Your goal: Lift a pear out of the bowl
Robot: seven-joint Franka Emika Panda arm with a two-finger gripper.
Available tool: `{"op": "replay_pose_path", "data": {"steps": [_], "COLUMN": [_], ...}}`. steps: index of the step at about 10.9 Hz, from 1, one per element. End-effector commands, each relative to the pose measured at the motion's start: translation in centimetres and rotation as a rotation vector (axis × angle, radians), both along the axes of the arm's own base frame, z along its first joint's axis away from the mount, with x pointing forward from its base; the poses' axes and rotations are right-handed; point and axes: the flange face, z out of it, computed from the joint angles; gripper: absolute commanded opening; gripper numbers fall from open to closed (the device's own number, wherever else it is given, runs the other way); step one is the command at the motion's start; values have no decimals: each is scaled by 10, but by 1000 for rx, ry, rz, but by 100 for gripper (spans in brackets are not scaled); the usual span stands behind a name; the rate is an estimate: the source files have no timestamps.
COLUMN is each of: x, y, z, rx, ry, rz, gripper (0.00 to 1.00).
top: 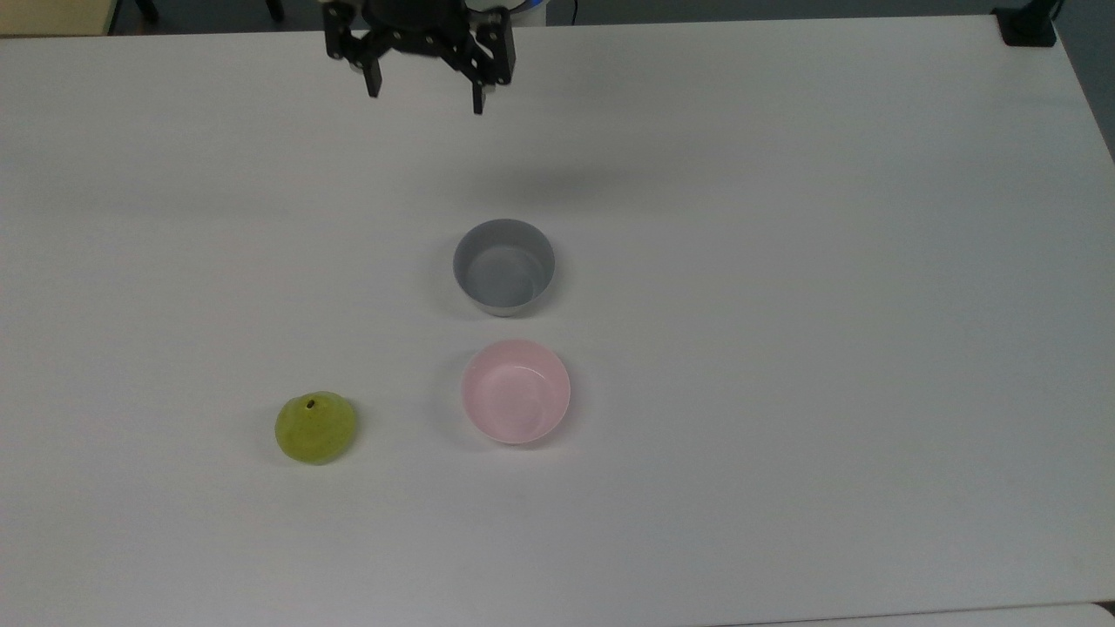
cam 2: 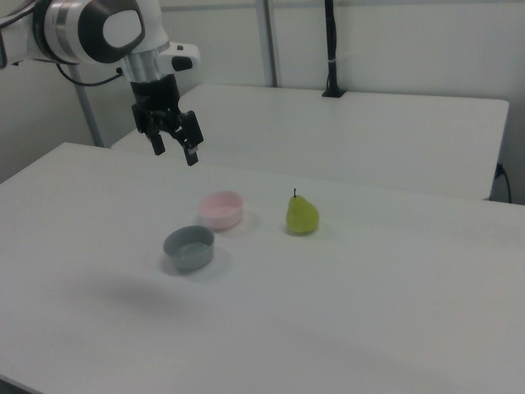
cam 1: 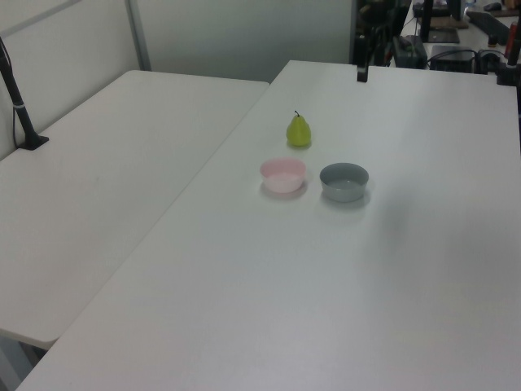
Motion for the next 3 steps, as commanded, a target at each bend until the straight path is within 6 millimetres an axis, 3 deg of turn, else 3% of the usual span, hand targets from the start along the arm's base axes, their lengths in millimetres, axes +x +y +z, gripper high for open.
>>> {"op": "replay_pose_path", "data": {"steps": [1,3], "x": [-16,-16], "y": [-16,-16], "z": [10,10], "rx": [39,39], "ry": [-4,-4], "rz": [-24,-22], "gripper": [100,100]}}
